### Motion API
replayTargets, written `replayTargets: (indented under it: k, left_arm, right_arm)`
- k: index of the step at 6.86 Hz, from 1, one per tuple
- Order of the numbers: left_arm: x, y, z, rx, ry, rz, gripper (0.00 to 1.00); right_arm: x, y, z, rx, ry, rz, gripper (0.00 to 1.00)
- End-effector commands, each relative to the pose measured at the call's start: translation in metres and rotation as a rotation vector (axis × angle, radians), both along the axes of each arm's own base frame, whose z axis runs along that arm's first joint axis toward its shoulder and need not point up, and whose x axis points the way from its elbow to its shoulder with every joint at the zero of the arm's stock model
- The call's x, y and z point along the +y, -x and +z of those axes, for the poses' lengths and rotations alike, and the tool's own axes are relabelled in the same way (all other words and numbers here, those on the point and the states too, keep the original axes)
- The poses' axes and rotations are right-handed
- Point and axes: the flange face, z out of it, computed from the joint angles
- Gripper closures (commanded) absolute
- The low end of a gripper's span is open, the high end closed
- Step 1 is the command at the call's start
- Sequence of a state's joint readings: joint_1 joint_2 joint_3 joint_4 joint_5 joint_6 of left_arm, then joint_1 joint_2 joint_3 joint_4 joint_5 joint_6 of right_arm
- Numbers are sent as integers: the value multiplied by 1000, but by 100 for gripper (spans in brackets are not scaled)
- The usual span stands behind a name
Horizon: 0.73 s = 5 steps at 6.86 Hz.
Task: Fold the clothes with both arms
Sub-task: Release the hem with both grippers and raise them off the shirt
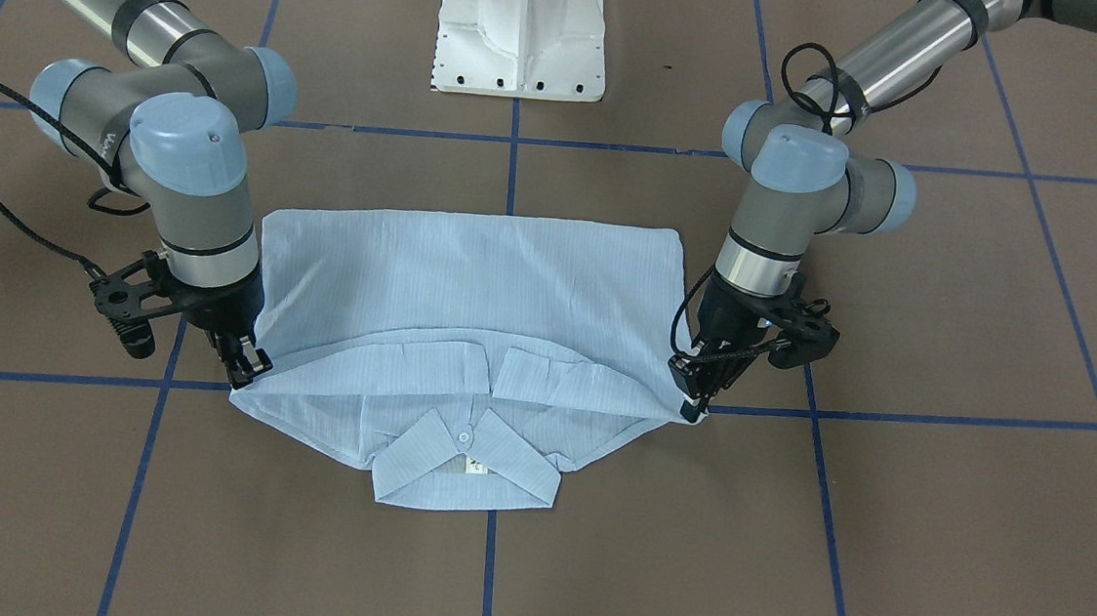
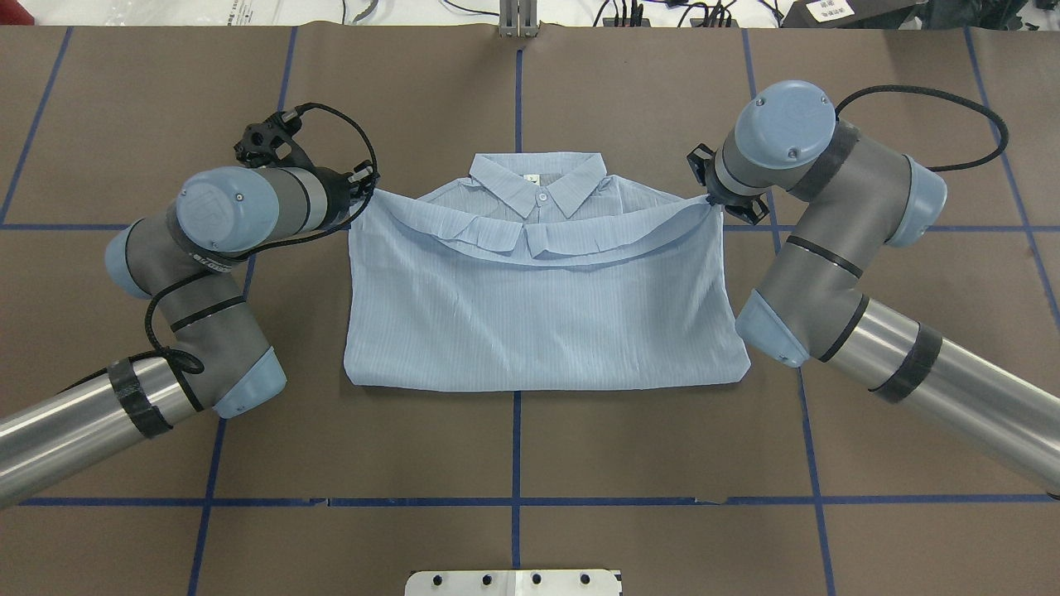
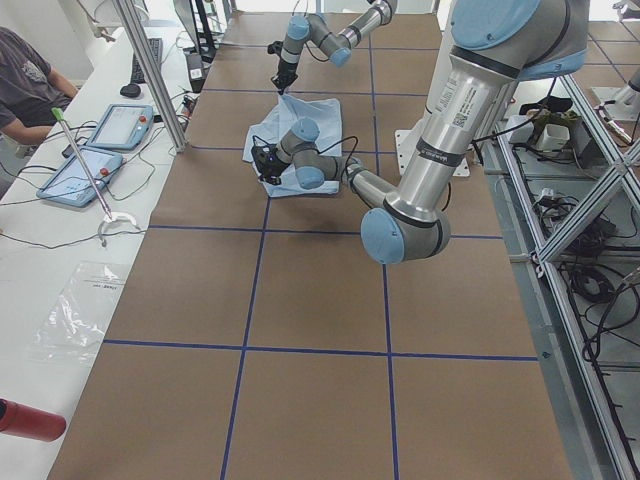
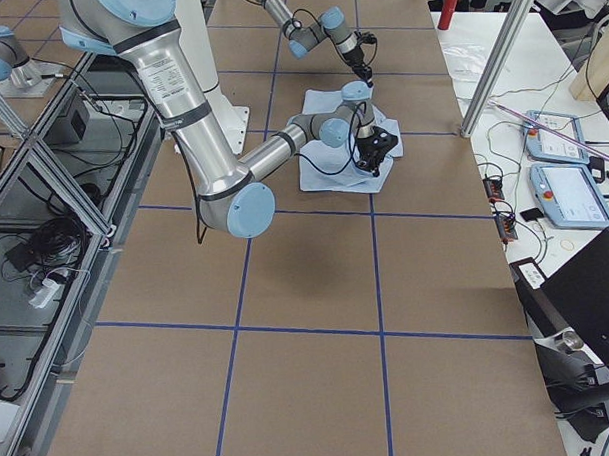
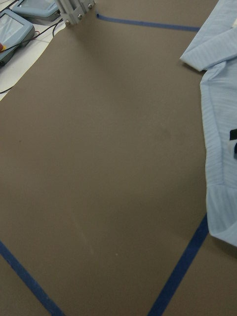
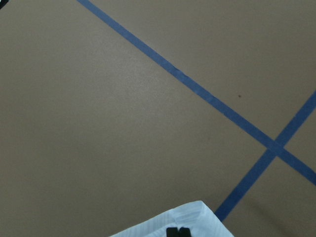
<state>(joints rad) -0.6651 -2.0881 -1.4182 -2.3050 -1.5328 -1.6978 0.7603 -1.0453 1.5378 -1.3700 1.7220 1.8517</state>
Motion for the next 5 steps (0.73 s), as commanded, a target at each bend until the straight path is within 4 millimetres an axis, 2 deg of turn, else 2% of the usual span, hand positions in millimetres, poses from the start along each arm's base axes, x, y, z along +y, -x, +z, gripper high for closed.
replayTargets:
  k: [1,3,4,5]
  left_arm:
    - [-6,-5,9,-11,-8,-6,100]
    - [-8,-7,18,-26,1,-10,100]
    - [-8,-7,18,-23,-1,-10,99]
    - [-9,-6,16,-35,-24,1,67]
  right_arm:
    - [-15,9,5,26,-5,5,100]
    - [-25,18,5,28,-21,16,100]
    - [-26,19,6,27,-22,16,70]
    - [-26,20,5,26,-23,15,1]
